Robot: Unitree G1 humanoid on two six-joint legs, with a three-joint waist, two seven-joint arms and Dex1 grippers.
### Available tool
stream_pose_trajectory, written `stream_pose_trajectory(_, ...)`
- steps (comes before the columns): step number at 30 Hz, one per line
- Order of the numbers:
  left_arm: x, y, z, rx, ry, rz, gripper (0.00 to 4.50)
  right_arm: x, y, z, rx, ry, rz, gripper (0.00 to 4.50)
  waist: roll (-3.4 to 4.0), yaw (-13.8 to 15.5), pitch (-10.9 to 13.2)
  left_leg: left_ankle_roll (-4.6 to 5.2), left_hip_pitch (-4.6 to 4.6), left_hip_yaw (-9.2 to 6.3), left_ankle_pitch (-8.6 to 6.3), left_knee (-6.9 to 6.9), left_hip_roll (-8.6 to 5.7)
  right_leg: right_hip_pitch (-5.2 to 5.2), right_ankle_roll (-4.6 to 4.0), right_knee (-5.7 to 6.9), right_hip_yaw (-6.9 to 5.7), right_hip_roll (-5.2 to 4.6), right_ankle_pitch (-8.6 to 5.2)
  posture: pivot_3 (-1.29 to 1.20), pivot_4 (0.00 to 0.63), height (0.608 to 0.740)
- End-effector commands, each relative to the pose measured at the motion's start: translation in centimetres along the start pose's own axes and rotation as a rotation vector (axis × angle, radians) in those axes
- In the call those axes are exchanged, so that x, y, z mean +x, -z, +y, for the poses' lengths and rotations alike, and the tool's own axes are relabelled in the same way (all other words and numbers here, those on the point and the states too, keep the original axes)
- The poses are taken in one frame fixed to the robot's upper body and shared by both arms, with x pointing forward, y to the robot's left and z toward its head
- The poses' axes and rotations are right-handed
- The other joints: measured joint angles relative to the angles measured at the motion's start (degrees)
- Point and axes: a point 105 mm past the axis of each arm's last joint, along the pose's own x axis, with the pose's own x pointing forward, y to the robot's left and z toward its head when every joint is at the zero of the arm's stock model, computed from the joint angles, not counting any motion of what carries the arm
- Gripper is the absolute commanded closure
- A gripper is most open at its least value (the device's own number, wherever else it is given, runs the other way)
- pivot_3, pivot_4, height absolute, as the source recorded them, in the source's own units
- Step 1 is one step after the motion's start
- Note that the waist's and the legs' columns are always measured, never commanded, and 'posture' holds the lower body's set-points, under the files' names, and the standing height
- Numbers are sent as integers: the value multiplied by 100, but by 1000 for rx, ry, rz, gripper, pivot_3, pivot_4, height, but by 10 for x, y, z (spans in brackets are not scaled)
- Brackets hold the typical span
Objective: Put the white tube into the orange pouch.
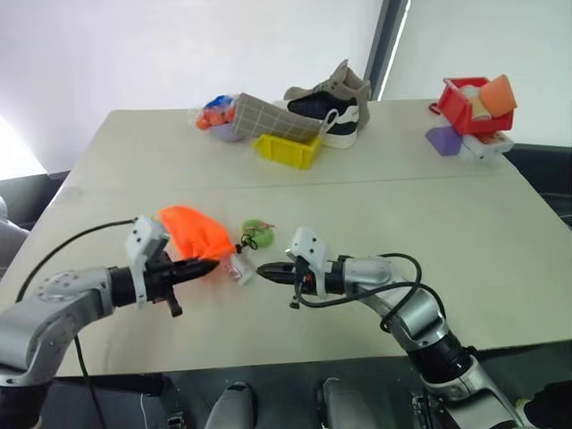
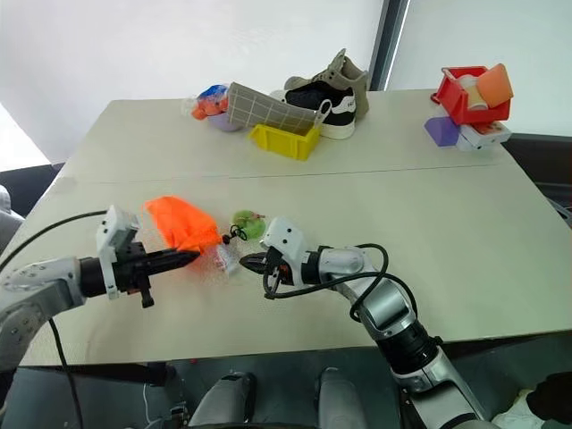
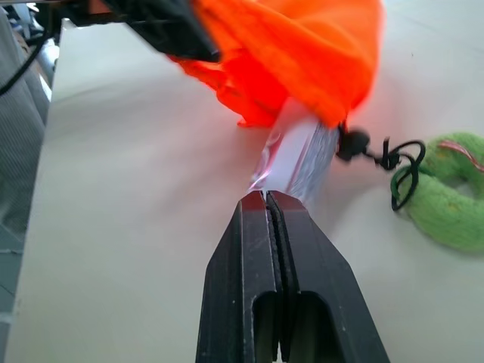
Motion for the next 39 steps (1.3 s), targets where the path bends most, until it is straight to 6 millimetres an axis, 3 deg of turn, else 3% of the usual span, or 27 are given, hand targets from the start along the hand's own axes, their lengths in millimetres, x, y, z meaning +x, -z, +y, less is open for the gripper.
stream_pose_trajectory(1,-8,-16,5,66,-20,-34,4500,-1,-14,0,-30,8,-48,4468,0,0,0,0,0,0,0,0,0,1,0,0,0,0,0,0,150,740)
stream_pose_trajectory(11,-20,-35,35,105,-143,-115,4500,3,-13,1,-27,4,-48,4468,0,3,0,0,3,0,0,-6,0,-1,-1,3,0,1,0,0,150,740)
stream_pose_trajectory(21,-15,-24,30,60,-94,-84,4500,9,-11,5,-5,-16,-52,4468,-1,-3,0,0,3,0,1,-7,0,-1,-1,5,0,1,1,0,150,740)
stream_pose_trajectory(31,3,10,17,41,-62,-21,4500,13,-6,7,18,-28,-29,4468,-3,5,-2,0,4,0,1,-6,0,1,-11,5,0,1,7,0,150,740)
stream_pose_trajectory(39,24,4,4,28,3,-80,4500,20,-5,24,19,-135,5,4468,-5,7,-3,0,5,0,1,-6,0,2,-9,7,0,1,6,0,150,740)
